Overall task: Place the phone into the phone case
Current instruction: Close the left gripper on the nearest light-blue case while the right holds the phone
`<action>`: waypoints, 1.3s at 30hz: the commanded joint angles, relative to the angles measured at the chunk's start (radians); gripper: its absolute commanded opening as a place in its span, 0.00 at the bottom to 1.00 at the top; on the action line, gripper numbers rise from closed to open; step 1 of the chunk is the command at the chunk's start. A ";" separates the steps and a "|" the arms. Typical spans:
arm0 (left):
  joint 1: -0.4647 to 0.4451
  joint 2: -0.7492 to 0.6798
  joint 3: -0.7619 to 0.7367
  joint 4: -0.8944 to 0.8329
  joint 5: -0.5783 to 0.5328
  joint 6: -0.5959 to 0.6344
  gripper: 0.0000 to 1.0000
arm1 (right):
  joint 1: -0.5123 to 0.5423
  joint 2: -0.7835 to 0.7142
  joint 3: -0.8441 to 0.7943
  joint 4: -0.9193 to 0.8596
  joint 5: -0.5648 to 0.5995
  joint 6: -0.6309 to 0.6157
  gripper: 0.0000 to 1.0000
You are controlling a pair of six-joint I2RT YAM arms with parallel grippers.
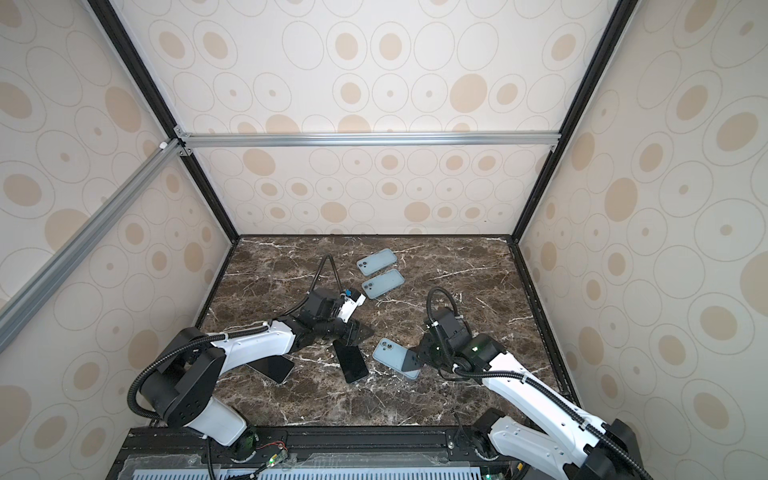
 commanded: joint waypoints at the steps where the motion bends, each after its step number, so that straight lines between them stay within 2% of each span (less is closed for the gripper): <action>1: -0.013 0.019 0.041 -0.017 0.025 -0.002 0.51 | -0.010 0.012 0.001 0.007 0.013 -0.021 0.00; 6: -0.020 0.030 0.045 -0.024 0.027 -0.002 0.51 | -0.039 0.018 -0.004 0.001 0.006 -0.042 0.00; 15: -0.035 0.057 0.066 -0.055 0.038 0.010 0.52 | -0.184 0.056 0.001 0.030 -0.095 -0.157 0.00; 19: -0.039 0.074 0.075 -0.065 0.058 0.010 0.52 | -0.241 0.109 0.029 0.062 -0.172 -0.243 0.00; 26: -0.050 0.112 0.090 -0.073 0.064 0.002 0.51 | -0.286 0.225 0.139 -0.021 -0.255 -0.398 0.00; 39: -0.051 0.169 0.123 -0.128 0.031 0.009 0.48 | -0.288 0.289 0.107 0.035 -0.455 -0.407 0.00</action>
